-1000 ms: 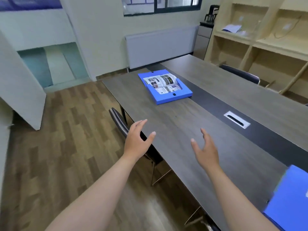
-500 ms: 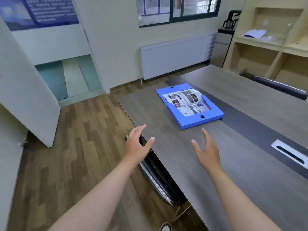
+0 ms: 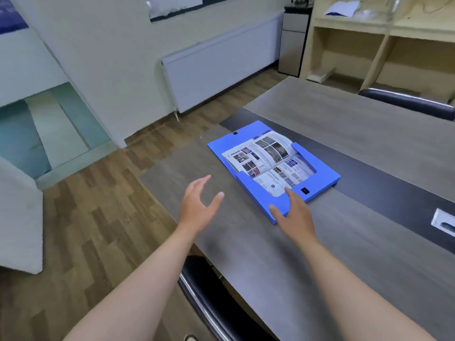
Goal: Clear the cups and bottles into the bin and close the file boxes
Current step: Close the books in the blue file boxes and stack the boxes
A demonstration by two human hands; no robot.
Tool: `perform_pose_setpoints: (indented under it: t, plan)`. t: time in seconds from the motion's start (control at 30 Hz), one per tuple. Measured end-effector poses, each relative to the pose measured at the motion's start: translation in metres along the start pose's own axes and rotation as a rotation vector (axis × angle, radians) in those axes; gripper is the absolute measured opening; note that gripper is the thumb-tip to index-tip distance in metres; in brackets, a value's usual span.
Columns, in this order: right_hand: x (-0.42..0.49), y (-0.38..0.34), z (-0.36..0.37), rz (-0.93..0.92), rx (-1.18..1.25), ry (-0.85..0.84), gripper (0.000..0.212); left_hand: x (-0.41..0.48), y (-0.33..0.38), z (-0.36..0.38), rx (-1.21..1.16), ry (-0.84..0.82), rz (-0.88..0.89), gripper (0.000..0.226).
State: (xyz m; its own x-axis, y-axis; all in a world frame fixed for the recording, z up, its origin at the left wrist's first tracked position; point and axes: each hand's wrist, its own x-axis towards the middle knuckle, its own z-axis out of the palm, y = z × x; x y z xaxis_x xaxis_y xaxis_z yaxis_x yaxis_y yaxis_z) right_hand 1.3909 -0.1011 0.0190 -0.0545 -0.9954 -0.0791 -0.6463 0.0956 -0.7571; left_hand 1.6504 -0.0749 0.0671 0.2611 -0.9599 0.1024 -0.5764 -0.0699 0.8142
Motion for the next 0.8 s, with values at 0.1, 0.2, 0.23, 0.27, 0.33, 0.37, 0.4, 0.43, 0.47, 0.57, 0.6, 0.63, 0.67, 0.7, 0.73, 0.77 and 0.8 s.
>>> perform_pose_setpoints:
  t: [0.1,0.2,0.23,0.27,0.33,0.37,0.4,0.43,0.47,0.57,0.6,0.63,0.67,0.7,0.73,0.77,0.8]
  plan:
    - [0.034,0.002,0.028,0.082,-0.134,-0.021,0.086,0.058,-0.019,0.015,-0.005,-0.073,0.008,0.058]
    - [0.061,0.007,0.062,0.179,-0.316,-0.049,0.091,0.115,-0.044,0.032,0.010,-0.163,0.019,0.057]
    - [0.068,0.008,0.071,0.225,-0.364,-0.057,0.092,0.133,-0.052,0.038,0.008,-0.204,0.024,0.057]
    - [0.075,0.010,0.079,0.278,-0.400,-0.061,0.093,0.152,-0.058,0.044,0.014,-0.247,0.033,0.056]
    - [0.081,0.015,0.089,0.346,-0.458,-0.074,0.091,0.182,-0.067,0.051,0.009,-0.309,0.042,0.054]
    - [0.082,0.019,0.094,0.371,-0.474,-0.069,0.089,0.195,-0.071,0.054,0.001,-0.332,0.040,0.053]
    - [0.080,0.023,0.096,0.379,-0.491,-0.053,0.086,0.206,-0.073,0.057,-0.009,-0.345,0.039,0.051]
    - [0.078,0.026,0.098,0.389,-0.513,-0.038,0.084,0.218,-0.075,0.059,-0.017,-0.365,0.035,0.050]
    - [0.074,0.028,0.099,0.397,-0.543,-0.031,0.084,0.227,-0.075,0.062,-0.021,-0.379,0.034,0.050]
    - [0.072,0.027,0.099,0.469,-0.592,-0.027,0.083,0.249,-0.077,0.071,-0.030,-0.439,0.007,0.050]
    - [0.074,0.024,0.098,0.496,-0.583,-0.018,0.081,0.253,-0.077,0.074,-0.023,-0.460,0.005,0.050]
    - [0.076,0.022,0.099,0.517,-0.573,-0.015,0.080,0.257,-0.078,0.076,-0.017,-0.474,0.004,0.051]
    - [0.079,0.019,0.099,0.530,-0.565,-0.016,0.079,0.258,-0.078,0.078,-0.015,-0.483,0.005,0.051]
    - [0.081,0.017,0.100,0.546,-0.558,-0.017,0.079,0.259,-0.079,0.079,-0.016,-0.490,0.006,0.051]
    - [0.082,0.015,0.100,0.559,-0.548,-0.012,0.079,0.259,-0.079,0.080,-0.012,-0.498,0.005,0.051]
    - [0.081,0.013,0.100,0.577,-0.537,-0.008,0.078,0.259,-0.081,0.081,-0.004,-0.506,0.006,0.052]
    - [0.078,0.013,0.100,0.589,-0.530,-0.005,0.077,0.259,-0.083,0.081,0.007,-0.512,0.002,0.053]
